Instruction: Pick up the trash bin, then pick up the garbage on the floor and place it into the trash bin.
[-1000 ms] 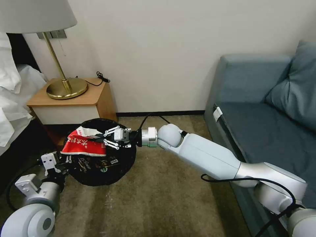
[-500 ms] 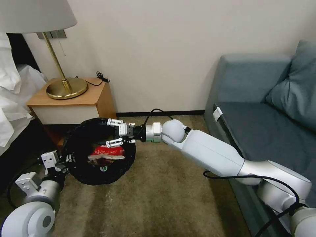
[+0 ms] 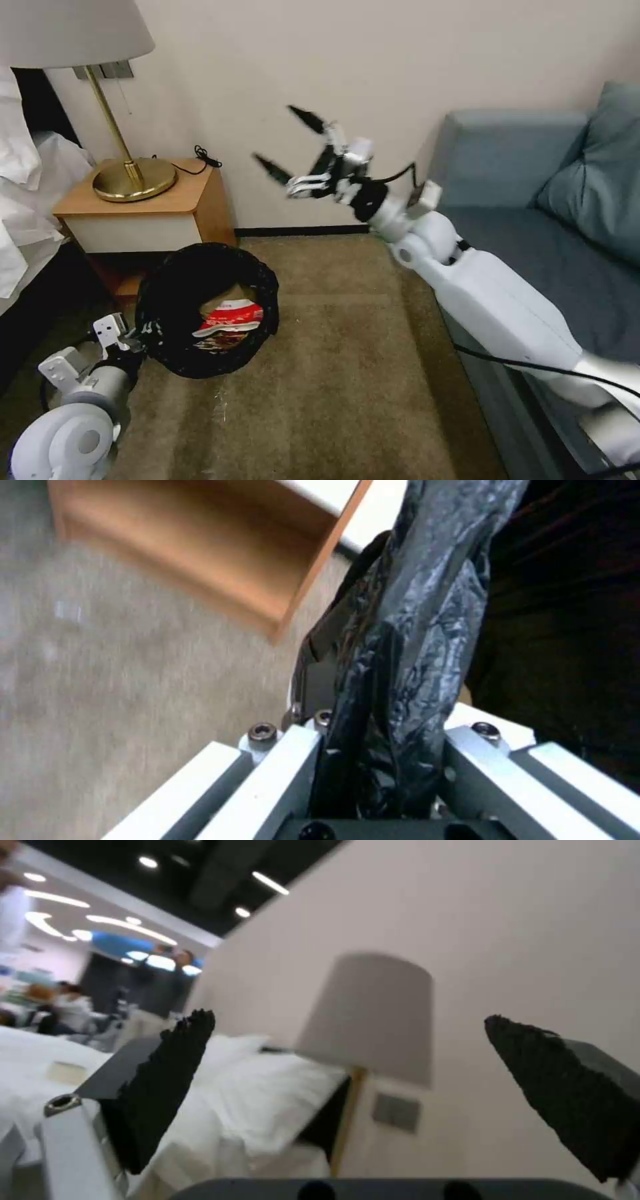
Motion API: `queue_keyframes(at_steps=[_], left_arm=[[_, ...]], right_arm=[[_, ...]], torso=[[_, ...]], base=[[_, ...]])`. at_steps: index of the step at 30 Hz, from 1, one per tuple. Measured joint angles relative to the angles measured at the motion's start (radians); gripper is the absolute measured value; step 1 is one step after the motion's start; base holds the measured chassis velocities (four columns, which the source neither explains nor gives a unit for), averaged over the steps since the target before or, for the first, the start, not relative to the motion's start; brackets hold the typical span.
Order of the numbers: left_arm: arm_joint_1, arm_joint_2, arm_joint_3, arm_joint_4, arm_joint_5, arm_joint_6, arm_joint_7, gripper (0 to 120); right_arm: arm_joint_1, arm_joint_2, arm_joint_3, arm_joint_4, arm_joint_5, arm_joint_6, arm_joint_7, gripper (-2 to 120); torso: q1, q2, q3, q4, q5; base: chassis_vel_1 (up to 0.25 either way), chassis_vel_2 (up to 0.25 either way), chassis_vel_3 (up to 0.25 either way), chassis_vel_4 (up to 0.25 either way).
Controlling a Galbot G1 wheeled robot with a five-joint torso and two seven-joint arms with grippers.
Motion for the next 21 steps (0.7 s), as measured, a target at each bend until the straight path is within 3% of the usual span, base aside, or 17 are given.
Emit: queue_keyframes(at_steps=[3, 4, 5, 7, 10, 11, 16, 21], left_arm=[[0.002, -0.003, 0.004, -0.015, -0.128, 0.086, -0.125, 1], [0.002, -0.003, 0.004, -0.015, -0.128, 0.086, -0.125, 1], [0.003, -0.004, 0.005, -0.014, -0.165, 0.105, -0.172, 1], [0.004, -0.004, 0.005, -0.013, -0.173, 0.108, -0.182, 1], [0.004, -0.005, 0.012, -0.013, -0.366, 0.177, -0.432, 1], [0.002, -0.005, 0.015, -0.008, -0.383, 0.184, -0.466, 1], [-0.002, -0.015, 0.025, 0.036, -0.372, 0.191, -0.498, 1], [-0.02, -0.014, 0.034, 0.092, -0.284, 0.188, -0.459, 1]], right_arm=[[-0.113, 0.0, 0.077, 0.02, -0.027, -0.003, 0.012, 100], [-0.113, 0.0, 0.077, 0.02, -0.027, -0.003, 0.012, 100], [-0.14, -0.001, 0.093, 0.025, -0.035, -0.003, 0.013, 100], [-0.146, -0.001, 0.096, 0.025, -0.038, -0.003, 0.013, 100], [-0.242, -0.001, 0.136, 0.027, -0.096, 0.009, 0.013, 100], [-0.257, 0.0, 0.138, 0.026, -0.105, 0.014, 0.012, 100], [-0.295, 0.0, 0.14, 0.029, -0.126, 0.023, 0.009, 100], [-0.315, -0.006, 0.141, 0.029, -0.14, 0.031, 0.005, 100]], torso=[[0.0, 0.0, 0.0, -0.0006, -0.0001], [0.0, 0.0, 0.0, -0.0006, -0.0001], [0.0, 0.0, 0.0, -0.0005, 0.0], [0.0, 0.0, 0.0, -0.0006, 0.0001], [0.0, 0.0, 0.0, -0.0001, 0.0001], [0.0, 0.0, 0.0, -0.0003, 0.0001], [0.0, 0.0, 0.0, -0.0001, -0.0001], [0.0, 0.0, 0.0, -0.0003, 0.0]], base=[[0.0, 0.0, 0.0, 0.0], [0.0, 0.0, 0.0, 0.0], [0.0, 0.0, 0.0, 0.0], [0.0, 0.0, 0.0, 0.0], [0.0, 0.0, 0.0, 0.0], [0.0, 0.0, 0.0, 0.0], [0.0, 0.0, 0.0, 0.0], [0.0, 0.0, 0.0, 0.0]])
